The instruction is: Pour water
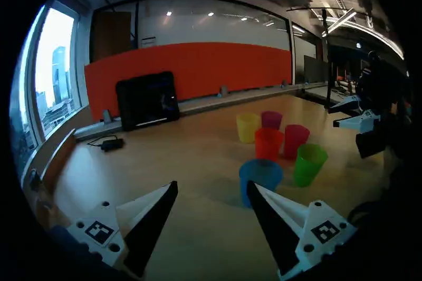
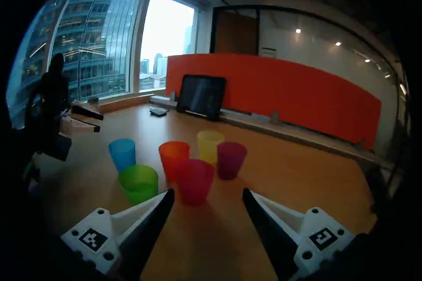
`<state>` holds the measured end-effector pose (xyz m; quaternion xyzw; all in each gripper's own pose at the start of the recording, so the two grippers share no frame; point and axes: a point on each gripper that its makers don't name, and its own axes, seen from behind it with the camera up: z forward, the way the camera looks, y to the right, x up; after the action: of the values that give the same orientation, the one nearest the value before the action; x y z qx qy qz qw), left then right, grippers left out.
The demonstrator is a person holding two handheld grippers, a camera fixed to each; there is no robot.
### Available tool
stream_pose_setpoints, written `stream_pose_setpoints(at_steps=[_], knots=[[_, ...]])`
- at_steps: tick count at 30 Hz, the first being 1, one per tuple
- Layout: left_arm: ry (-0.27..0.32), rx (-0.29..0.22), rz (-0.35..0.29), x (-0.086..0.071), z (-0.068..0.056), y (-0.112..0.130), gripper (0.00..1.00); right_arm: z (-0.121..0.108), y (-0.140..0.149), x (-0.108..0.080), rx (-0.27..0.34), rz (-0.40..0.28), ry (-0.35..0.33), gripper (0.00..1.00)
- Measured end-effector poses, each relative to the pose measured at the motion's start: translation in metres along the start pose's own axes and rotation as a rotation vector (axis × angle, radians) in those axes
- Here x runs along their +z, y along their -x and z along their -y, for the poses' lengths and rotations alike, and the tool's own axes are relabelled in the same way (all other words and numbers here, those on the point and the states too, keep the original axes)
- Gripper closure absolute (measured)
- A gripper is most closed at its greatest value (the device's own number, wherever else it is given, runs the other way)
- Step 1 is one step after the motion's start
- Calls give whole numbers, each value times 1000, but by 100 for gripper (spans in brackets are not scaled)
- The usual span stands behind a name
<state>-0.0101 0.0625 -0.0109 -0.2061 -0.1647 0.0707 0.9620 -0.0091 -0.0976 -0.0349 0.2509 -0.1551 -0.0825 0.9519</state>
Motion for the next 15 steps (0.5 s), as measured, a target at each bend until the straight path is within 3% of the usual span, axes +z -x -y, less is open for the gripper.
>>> stream_pose_setpoints(at_steps=[8,15], knots=[[-123,-17,-109,-11,30,-30,3,-33,-26,-1,55,-95,144,0],[-172,-50,-201,-20,38,-55,3,-58,-50,-4,72,-185,247,0]])
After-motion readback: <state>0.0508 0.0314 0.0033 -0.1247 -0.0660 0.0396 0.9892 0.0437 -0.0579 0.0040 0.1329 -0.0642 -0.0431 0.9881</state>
